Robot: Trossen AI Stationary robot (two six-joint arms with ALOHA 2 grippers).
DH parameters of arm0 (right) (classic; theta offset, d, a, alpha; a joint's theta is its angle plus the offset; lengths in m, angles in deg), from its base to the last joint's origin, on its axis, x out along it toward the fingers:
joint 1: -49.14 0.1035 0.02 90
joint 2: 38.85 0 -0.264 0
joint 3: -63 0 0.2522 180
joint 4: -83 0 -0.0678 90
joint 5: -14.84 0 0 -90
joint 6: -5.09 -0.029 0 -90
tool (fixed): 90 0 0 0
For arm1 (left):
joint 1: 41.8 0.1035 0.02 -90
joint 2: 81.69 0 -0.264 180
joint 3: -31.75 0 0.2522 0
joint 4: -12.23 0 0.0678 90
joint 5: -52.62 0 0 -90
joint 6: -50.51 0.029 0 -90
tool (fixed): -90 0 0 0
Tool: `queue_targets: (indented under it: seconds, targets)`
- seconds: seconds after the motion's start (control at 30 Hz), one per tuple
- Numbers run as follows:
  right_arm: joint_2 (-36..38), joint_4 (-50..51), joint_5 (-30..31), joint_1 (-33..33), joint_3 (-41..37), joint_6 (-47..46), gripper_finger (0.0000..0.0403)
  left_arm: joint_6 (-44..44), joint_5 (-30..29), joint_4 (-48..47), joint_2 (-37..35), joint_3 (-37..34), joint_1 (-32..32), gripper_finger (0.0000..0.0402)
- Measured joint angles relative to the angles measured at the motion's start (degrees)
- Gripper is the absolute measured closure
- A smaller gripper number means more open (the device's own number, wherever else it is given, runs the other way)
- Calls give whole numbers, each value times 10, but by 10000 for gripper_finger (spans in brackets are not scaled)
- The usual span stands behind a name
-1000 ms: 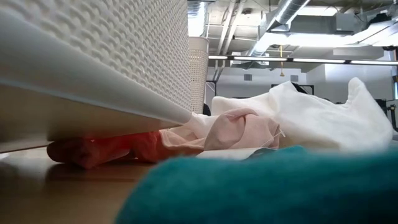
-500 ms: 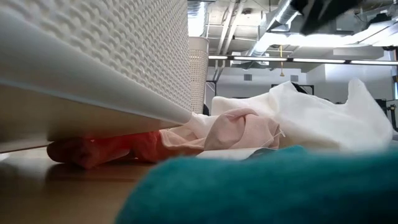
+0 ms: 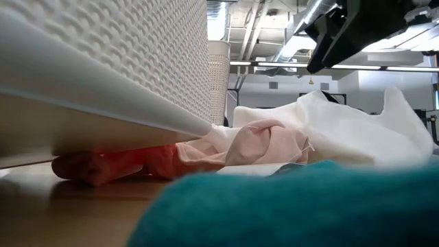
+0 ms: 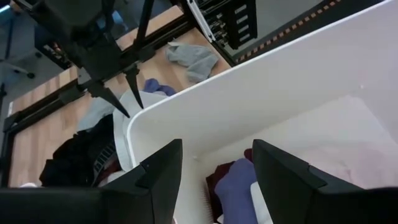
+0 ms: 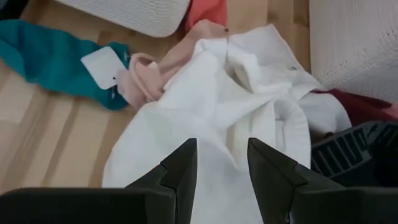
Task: Sort clothes
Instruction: Put the white underwear into the bottom white laundry bin
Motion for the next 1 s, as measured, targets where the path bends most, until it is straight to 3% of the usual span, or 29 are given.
queue_targets:
  seconds: [0.33,1.0]
  targets:
    - [0,-19,-22,-20,-4,19,248,-3,0,-2,0,0,0,212]
    - [0,-178,-66,-47,-134,-13,250,-17,1,-2,0,0,-2,212]
